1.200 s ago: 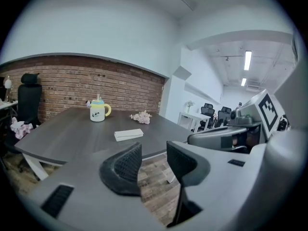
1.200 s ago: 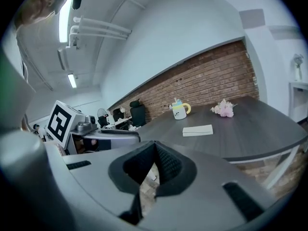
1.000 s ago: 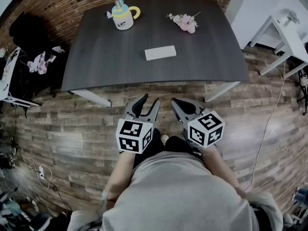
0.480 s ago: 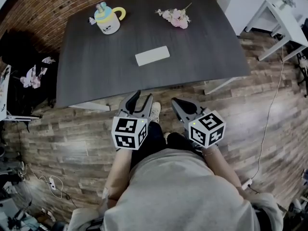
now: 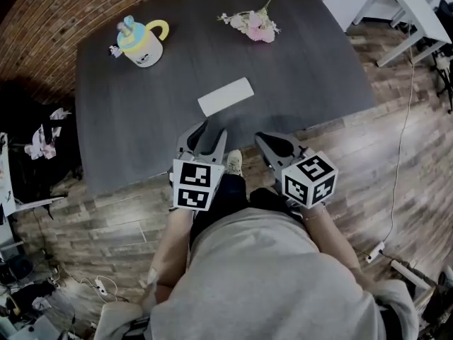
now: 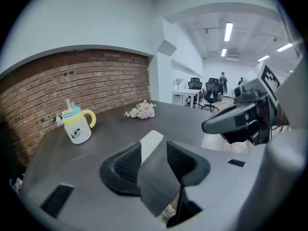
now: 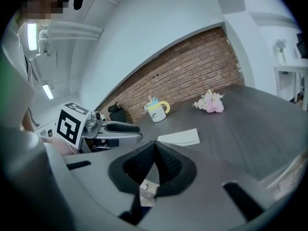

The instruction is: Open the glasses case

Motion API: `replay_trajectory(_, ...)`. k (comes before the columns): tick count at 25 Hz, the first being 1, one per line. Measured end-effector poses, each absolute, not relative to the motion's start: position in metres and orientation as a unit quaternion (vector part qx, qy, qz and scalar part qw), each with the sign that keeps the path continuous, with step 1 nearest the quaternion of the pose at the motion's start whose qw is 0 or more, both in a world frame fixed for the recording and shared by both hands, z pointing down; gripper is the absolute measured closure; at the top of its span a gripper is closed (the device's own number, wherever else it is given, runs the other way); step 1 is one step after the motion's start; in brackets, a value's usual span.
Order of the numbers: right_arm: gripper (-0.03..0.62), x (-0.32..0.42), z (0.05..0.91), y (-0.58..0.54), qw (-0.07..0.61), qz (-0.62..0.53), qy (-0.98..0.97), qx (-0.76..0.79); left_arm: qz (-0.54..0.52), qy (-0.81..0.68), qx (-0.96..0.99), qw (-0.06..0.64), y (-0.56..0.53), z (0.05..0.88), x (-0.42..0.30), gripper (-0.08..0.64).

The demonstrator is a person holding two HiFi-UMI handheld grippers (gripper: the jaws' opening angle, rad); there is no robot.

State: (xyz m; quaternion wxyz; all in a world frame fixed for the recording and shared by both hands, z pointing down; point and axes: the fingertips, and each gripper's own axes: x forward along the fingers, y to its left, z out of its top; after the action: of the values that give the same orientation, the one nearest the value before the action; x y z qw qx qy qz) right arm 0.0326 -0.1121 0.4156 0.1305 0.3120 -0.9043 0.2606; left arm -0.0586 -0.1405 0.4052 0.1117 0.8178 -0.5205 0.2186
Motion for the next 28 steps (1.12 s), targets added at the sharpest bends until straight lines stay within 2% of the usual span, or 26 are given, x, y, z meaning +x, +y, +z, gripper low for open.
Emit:
replay_trajectory(5,0.584,0.024,0.424,-0.144,0.127,0.28,-0.887,0.345,0.246,-0.485,0.831,0.115,-0.178,0.421,-0.078,0.393)
replay_trajectory(18,0.584,0.012,0.448,-0.186,0.115,0.318,-0.849,0.406,0.348,-0.369,0.857,0.097,-0.216,0.485,-0.084,0.318)
replay_trajectory(28,0.584,0.006,0.463,-0.188,0.126,0.343,-0.83,0.421,0.4,-0.315,0.86,0.037,-0.22,0.507,-0.08,0.314)
